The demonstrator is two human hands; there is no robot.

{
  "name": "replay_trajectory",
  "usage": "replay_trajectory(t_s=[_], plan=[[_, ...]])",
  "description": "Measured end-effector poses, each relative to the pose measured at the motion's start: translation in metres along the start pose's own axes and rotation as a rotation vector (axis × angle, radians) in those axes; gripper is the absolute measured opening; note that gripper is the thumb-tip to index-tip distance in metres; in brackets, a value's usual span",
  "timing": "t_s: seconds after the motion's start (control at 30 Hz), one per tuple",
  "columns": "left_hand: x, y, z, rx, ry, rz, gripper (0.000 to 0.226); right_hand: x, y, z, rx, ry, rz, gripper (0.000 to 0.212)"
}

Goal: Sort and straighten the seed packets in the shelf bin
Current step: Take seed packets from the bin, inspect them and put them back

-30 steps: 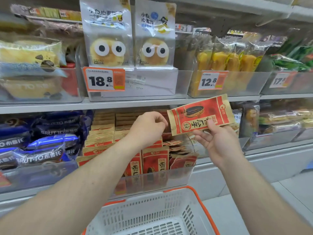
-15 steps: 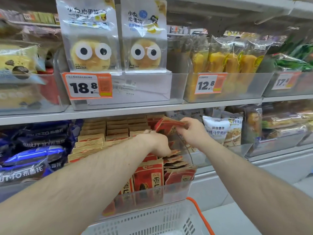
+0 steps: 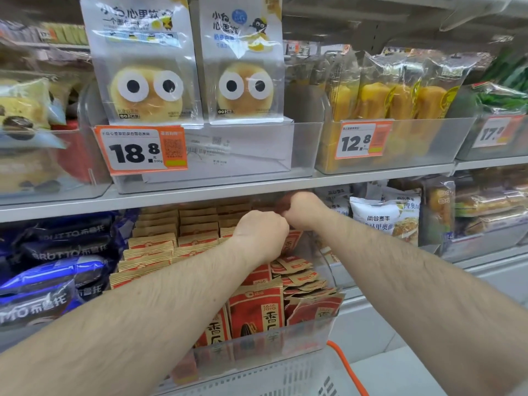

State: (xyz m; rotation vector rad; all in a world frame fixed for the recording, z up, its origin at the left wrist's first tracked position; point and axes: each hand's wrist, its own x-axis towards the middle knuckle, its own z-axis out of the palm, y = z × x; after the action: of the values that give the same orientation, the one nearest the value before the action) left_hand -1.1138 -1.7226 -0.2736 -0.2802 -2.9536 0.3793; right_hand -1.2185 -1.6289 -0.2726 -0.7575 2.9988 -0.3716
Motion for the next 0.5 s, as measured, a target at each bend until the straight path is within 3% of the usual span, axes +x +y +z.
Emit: replay_trajectory(t_s=[0.1, 0.2, 0.5], plan=[[-0.009, -0.008, -0.001, -0.027, 0.112, 0.020, 0.033, 0.001, -0.008, -0.010, -0.046, -0.158, -0.016, 0.025], [-0.019, -0.014, -0.002, -0.110, 0.153, 0.002, 0.028, 0.001, -0.013, -0.018, 0.132, -0.271, 0.050, 0.026], [-0.029, -0.014, -0.010, -0.244, 0.235, -0.019, 0.023, -0.014, -0.016, -0.024, 0.243, -0.306, 0.039, 0.031]])
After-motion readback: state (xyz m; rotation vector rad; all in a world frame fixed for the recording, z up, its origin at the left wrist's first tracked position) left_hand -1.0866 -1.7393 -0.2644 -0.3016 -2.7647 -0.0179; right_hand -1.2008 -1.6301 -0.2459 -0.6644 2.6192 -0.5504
